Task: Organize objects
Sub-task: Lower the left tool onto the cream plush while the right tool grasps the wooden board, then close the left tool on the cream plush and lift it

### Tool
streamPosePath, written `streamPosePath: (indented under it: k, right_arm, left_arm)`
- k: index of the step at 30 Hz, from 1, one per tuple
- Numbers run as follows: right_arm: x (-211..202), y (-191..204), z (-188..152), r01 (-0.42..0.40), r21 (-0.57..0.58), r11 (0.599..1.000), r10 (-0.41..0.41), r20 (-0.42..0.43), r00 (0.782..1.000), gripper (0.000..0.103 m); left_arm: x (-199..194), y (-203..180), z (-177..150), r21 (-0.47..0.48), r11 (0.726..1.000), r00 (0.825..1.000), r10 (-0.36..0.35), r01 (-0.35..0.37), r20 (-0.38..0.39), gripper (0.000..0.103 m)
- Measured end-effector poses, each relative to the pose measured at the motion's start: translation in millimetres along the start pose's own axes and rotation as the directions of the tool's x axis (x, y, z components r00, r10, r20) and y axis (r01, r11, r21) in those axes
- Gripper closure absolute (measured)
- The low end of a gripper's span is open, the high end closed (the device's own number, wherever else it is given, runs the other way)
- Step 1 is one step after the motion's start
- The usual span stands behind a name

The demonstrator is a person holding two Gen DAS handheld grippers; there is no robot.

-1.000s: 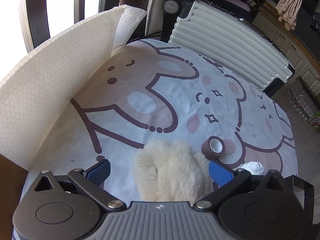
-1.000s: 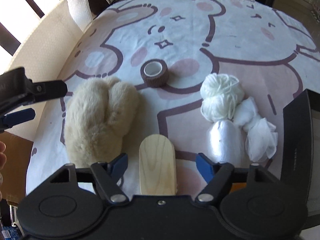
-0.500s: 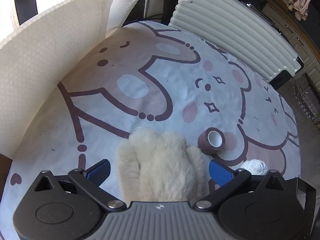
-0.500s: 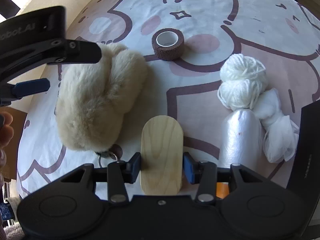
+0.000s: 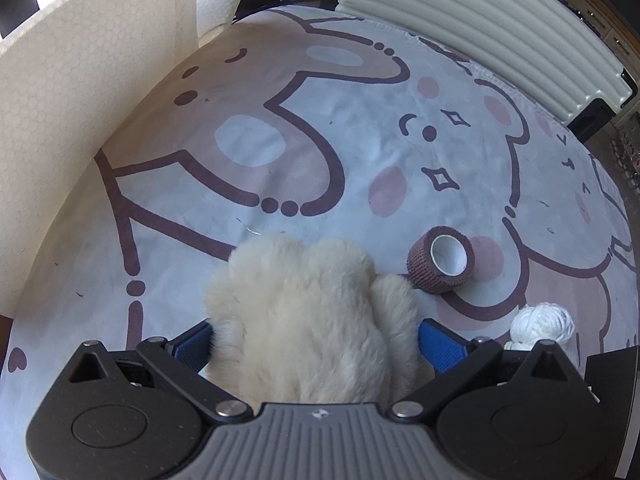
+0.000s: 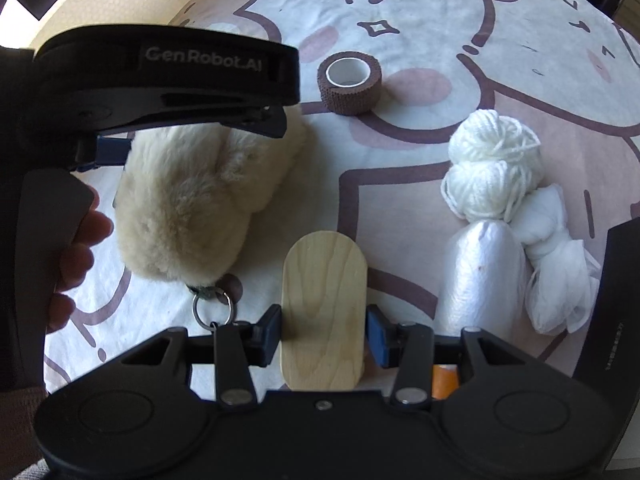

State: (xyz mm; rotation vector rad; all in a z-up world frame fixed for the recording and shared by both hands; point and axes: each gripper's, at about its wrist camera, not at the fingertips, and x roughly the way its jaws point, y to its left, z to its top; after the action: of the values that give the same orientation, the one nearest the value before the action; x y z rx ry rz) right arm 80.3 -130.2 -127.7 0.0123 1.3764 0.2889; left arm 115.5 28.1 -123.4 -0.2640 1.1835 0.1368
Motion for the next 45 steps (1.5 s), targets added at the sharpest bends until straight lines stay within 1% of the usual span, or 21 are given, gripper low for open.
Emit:
streamPosePath:
  k: [3,5,7,11,13,14,16,19,23,24,25,26,27,29,34,40,45]
  right_arm:
    - [-2,-3,0,-0.014,-0.004,1.000,0.014,-0.001,1.000,0.056]
    - [-3,-4,0,-0.017,-0.013,1.000,0.017,-0.002,1.000,0.056]
    - [-5,-3,0,-0.017,-0.023,1.000,0.017,-0.004,1.000,0.056]
    - [-8,-1,-1,-0.007,-0.055,0.998,0.007,-0.009,1.000,0.056]
    - [-10,-1,-1,-0.006,-0.054,0.999,0.005,-0.010,1.000,0.056]
    - [-11,-1,-1,-0.006,-0.055,0.998,0.006,-0.010,1.000,0.056]
    - [-14,-2,0,-0.007,-0.050,0.999,0.007,-0.006,1.000,0.057]
    - [-18,-3,1,-0.001,-0.049,0.999,0.002,0.002,1.000,0.057]
    - [-27,-4,1,0.019,-0.038,0.999,-0.018,0.032,0.999,0.057]
    - [-30,-5,-1,0.021,-0.030,0.999,-0.020,0.042,0.999,0.057]
    - [-32,-1,-10,0.024,-0.022,0.999,-0.023,0.053,0.998,0.057]
    - [-32,1,-6,0.029,-0.013,0.999,-0.028,0.062,0.998,0.057]
    - [-18,1,3,0.035,-0.006,0.999,-0.035,0.072,0.997,0.057]
    - [-24,-7,3,0.045,0.014,0.999,-0.046,0.093,0.995,0.057]
    - [-31,-5,5,0.066,0.067,0.996,-0.075,0.148,0.986,0.057]
    - [-55,-6,1,0.072,0.131,0.989,-0.101,0.230,0.968,0.057]
    - [-75,-4,-6,0.098,0.169,0.981,-0.144,0.291,0.946,0.057]
  left_arm:
    - [6,-5,0,0.028,0.999,0.999,0.033,-0.033,-0.015,0.000]
    - [10,-6,0,0.031,0.998,0.999,0.047,-0.046,-0.026,0.003]
    - [13,-4,1,0.020,0.998,0.998,0.054,-0.053,-0.039,0.011]
    - [17,-1,1,0.023,0.998,0.996,0.066,-0.064,-0.066,0.020]
    - [16,1,1,0.015,0.998,0.995,0.067,-0.066,-0.069,0.027]
    - [15,3,1,0.008,0.998,0.996,0.058,-0.058,-0.068,0.030]
    - [13,7,2,-0.003,0.999,0.997,0.039,-0.039,-0.063,0.041]
    - [9,9,2,-0.007,1.000,0.998,0.011,-0.012,-0.062,0.047]
    - [2,8,1,0.007,1.000,0.999,-0.004,0.004,-0.052,0.051]
    - [-1,8,0,0.013,1.000,0.999,-0.006,0.007,-0.045,0.051]
    - [-4,8,1,0.016,1.000,0.999,-0.008,0.009,-0.039,0.051]
    - [-7,8,1,0.019,1.000,0.999,-0.011,0.012,-0.033,0.051]
    - [-10,8,0,0.022,1.000,1.000,-0.015,0.016,-0.026,0.052]
    - [-17,8,0,0.030,0.999,1.000,-0.021,0.021,-0.013,0.052]
    - [-37,10,-2,0.053,0.998,0.999,-0.036,0.035,0.022,0.052]
    - [-68,12,-7,0.096,0.995,0.996,-0.044,0.036,0.078,0.053]
    - [-93,14,-14,0.118,0.992,0.992,-0.048,0.034,0.119,0.053]
